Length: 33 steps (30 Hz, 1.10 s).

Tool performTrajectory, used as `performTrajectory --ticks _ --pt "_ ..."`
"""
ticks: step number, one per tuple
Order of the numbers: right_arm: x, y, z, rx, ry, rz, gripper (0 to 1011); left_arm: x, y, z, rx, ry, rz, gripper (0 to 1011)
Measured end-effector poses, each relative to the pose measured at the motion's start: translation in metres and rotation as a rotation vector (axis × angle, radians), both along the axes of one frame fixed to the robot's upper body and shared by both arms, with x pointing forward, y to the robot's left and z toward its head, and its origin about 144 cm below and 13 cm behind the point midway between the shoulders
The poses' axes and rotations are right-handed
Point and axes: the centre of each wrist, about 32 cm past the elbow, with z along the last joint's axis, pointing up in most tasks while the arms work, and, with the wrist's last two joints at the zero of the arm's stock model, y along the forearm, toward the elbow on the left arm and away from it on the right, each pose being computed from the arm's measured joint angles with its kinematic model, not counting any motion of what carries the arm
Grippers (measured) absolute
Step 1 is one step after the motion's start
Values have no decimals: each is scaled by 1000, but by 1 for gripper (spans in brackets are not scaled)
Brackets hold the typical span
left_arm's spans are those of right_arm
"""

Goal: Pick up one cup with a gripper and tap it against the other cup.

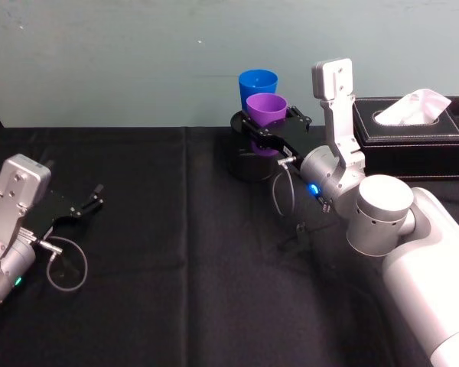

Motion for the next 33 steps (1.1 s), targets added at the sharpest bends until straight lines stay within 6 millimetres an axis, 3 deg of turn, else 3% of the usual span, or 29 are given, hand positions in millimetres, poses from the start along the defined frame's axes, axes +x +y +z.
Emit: performTrajectory --ticks 33 --pt "0 0 0 0 0 0 731 0 0 0 0 0 0 1000"
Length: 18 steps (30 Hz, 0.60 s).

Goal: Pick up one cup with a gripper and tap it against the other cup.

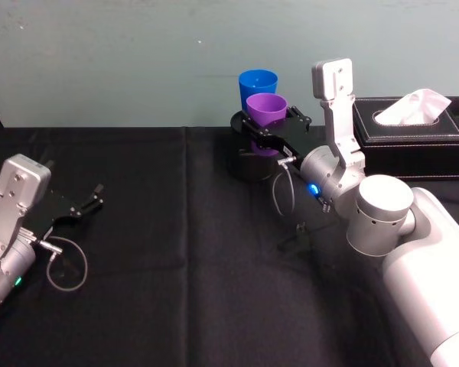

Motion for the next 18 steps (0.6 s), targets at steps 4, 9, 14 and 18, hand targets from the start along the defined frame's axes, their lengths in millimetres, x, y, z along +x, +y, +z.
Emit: performTrajectory --ticks 4,9,14,18 --pt "0 0 0 0 0 0 731 0 0 0 0 0 0 1000" --pt "0 0 0 0 0 0 731 0 0 0 0 0 0 1000" --pt "0 0 0 0 0 0 731 0 0 0 0 0 0 1000" --pt "0 0 0 0 0 0 731 0 0 0 0 0 0 1000"
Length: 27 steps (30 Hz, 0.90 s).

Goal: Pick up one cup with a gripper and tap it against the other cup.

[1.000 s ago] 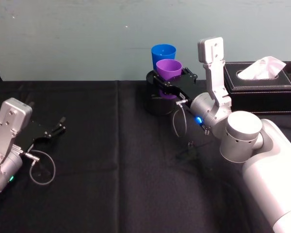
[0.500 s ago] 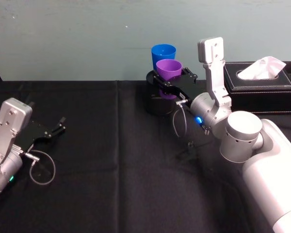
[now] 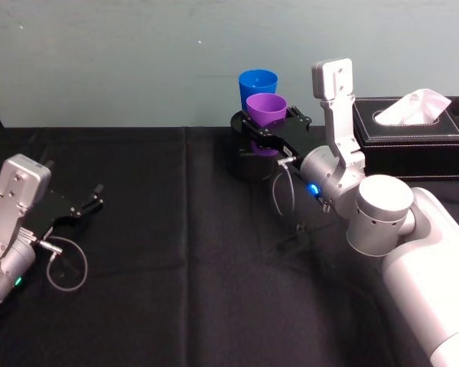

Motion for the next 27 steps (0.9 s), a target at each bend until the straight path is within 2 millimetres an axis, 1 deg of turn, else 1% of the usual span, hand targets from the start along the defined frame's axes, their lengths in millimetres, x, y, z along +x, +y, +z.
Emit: performTrajectory --ticks 5,8,13,16,17,18,19,20,23,24,26,27 --pt "0 0 0 1 -1 0 731 0 0 0 0 0 0 1000" --pt "-6 -2 -1 4 -8 2 731 0 0 0 0 0 0 1000" --pt "-30 -7 -6 0 -33 15 731 0 0 0 0 0 0 1000" --pt "-55 -12 -16 -14 -49 24 731 0 0 0 0 0 0 1000" --pt "-55 -12 -16 -14 -49 24 731 0 0 0 0 0 0 1000" --pt "-65 -13 -22 -23 -57 24 731 0 0 0 0 0 0 1000" --pt "-70 -14 -26 -30 -63 23 731 0 0 0 0 0 0 1000" --pt "-79 -14 -35 -35 -75 20 731 0 0 0 0 0 0 1000" --pt "-90 -16 -51 -29 -94 10 731 0 0 0 0 0 0 1000" --pt "-95 -16 -63 -31 -104 -2 731 0 0 0 0 0 0 1000" --pt "-99 -16 -73 -28 -111 -11 731 0 0 0 0 0 0 1000" --pt "-101 -16 -81 -26 -115 -21 731 0 0 0 0 0 0 1000"
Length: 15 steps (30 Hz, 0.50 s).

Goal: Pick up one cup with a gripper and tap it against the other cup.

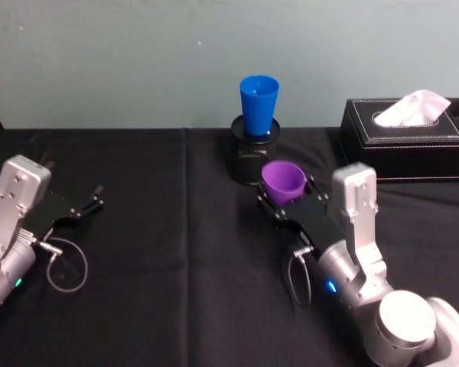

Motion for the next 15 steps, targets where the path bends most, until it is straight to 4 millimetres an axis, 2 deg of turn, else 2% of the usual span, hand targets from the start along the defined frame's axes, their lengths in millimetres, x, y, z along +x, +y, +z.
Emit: performTrajectory --ticks 3,7,15 --pt "-2 -1 -15 6 -1 -18 731 0 0 0 0 0 0 1000" --pt "-3 -2 -25 16 15 -30 731 0 0 0 0 0 0 1000" --pt "-5 -1 -32 37 51 -3 731 0 0 0 0 0 0 1000"
